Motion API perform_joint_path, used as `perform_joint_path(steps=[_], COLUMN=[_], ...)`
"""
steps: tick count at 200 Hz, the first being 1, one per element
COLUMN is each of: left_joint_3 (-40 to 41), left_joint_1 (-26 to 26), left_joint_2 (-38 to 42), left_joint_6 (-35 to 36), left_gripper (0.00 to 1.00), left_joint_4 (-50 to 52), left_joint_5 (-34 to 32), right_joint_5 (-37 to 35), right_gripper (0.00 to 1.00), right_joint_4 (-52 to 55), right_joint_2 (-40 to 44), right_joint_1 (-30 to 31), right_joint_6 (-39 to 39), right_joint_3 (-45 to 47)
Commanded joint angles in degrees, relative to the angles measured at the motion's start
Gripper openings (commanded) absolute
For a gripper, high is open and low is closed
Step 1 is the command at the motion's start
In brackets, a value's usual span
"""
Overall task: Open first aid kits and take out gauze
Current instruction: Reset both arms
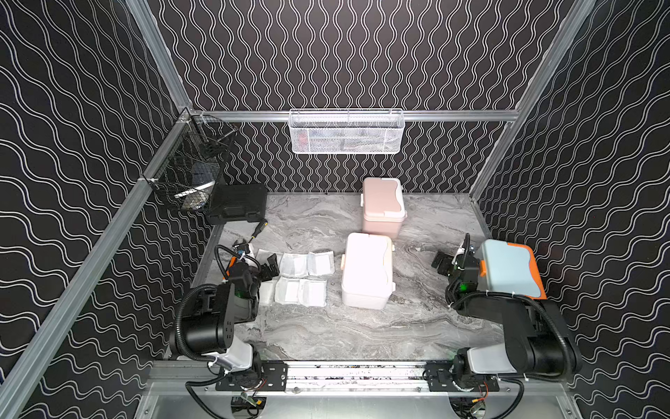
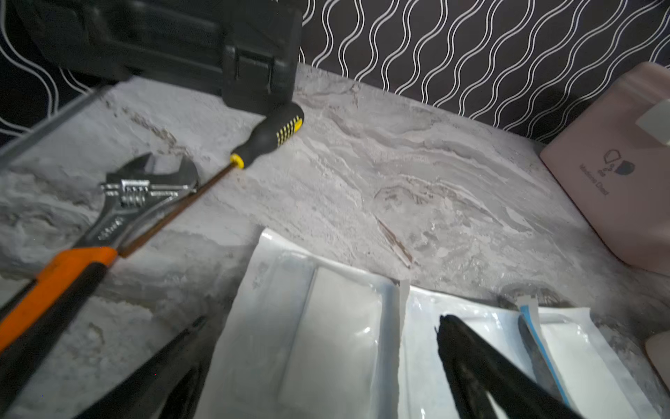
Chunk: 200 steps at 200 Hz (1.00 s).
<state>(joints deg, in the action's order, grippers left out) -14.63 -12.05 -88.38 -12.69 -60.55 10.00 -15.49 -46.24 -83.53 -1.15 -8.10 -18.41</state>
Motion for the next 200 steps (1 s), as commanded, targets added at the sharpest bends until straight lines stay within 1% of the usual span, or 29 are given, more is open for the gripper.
perform_joint_path(steps=[1, 13, 28, 35, 43, 47, 60, 67, 73, 86, 92, 101, 107, 114, 121, 138, 145, 158, 176, 184, 190, 200], left_joint_3=[-0.5, -0.9, -0.8, -0.3, 0.5, 0.6, 0.6, -0.1, -1.6, -5.5, -6.0, -6.0, -5.9, -6.0, -5.9, -5.6, -5.4, -5.6, -5.9, -6.6, -7.0, -6.6], left_joint_1=[0.4, 1.2, 2.9, 4.8, 6.7, 7.1, 7.0, 7.5, 8.5, 10.8, 12.6, 12.8, 12.8, 12.8, 12.8, 12.9, 12.8, 12.9, 13.1, 13.8, 14.7, 14.8], left_joint_2=[0.4, 0.2, -0.3, -1.2, -3.0, -4.2, -8.0, -6.4, -5.5, -6.7, -6.1, -6.6, -6.5, -6.2, -6.5, -6.1, -6.3, -6.1, -6.1, -6.2, -6.1, -6.4], left_joint_6=[2.5, 3.1, 5.7, 7.3, 8.4, 8.5, 7.7, 8.1, 8.7, 10.3, 10.8, 10.9, 10.9, 10.9, 10.9, 11.0, 11.0, 11.2, 11.7, 12.8, 13.5, 13.5], left_gripper=[0.99, 0.99, 0.99, 0.99, 0.99, 0.99, 0.99, 0.99, 0.99, 0.99, 0.99, 0.99, 0.99, 0.99, 0.99, 0.99, 0.99, 0.99, 0.99, 0.99, 0.99, 0.99], left_joint_4=[-3.5, -3.1, -3.5, -5.3, -8.0, -9.4, -14.2, -9.9, -5.5, -0.7, 1.7, 0.6, 0.6, 1.6, 0.6, 0.7, -0.4, 0.6, 1.1, 2.0, 3.4, 2.0], left_joint_5=[-1.8, -2.1, -1.1, -2.9, -5.9, -7.0, -7.3, -8.4, -9.8, -13.4, -14.9, -15.3, -15.3, -15.2, -15.3, -15.1, -14.9, -14.8, -13.9, -13.4, -14.5, -14.7], right_joint_5=[3.0, 3.9, 7.9, 9.4, 9.5, 9.2, 10.7, 12.9, 13.4, 9.6, 8.7, 8.9, 8.9, 8.8, 9.0, 8.6, 8.5, 8.3, 8.5, 8.6, 8.6, 8.7], right_gripper=[1.0, 1.0, 1.0, 1.0, 1.0, 1.0, 1.0, 1.0, 1.0, 1.0, 1.0, 1.0, 1.0, 1.0, 1.0, 1.0, 1.0, 1.0, 1.0, 1.0, 1.0, 1.0], right_joint_4=[-15.2, -19.7, -26.6, -31.0, -35.1, -34.0, -20.3, -13.6, -11.2, -12.3, -9.1, -4.7, -5.1, -8.0, -10.5, -6.5, -7.5, -11.7, -8.6, -9.3, -10.5, -10.2], right_joint_2=[-2.6, -4.7, -9.2, -12.4, -14.7, -14.2, -9.6, -8.9, -9.8, -12.8, -12.1, -10.8, -11.0, -11.9, -12.6, -11.3, -11.4, -12.2, -11.5, -11.7, -12.0, -11.9], right_joint_1=[-0.2, -0.2, -0.1, 0.0, 0.2, 0.3, 0.4, 0.5, 0.8, 0.8, 0.6, 0.4, 0.2, 0.3, 0.2, 0.2, 0.3, 0.4, 0.4, 0.4, 0.4, 0.4], right_joint_6=[1.1, 1.5, 3.4, 4.4, 4.9, 5.0, 5.0, 6.2, 6.9, 4.8, 3.9, 3.4, 3.3, 3.7, 4.0, 3.7, 3.9, 4.5, 4.2, 4.2, 4.4, 4.4], right_joint_3=[2.9, 4.5, 6.1, 6.2, 6.2, 6.1, 3.1, 0.3, -1.9, -3.9, -4.8, -5.9, -5.8, -5.3, -4.7, -5.5, -5.2, -3.9, -4.6, -4.6, -4.3, -4.3])
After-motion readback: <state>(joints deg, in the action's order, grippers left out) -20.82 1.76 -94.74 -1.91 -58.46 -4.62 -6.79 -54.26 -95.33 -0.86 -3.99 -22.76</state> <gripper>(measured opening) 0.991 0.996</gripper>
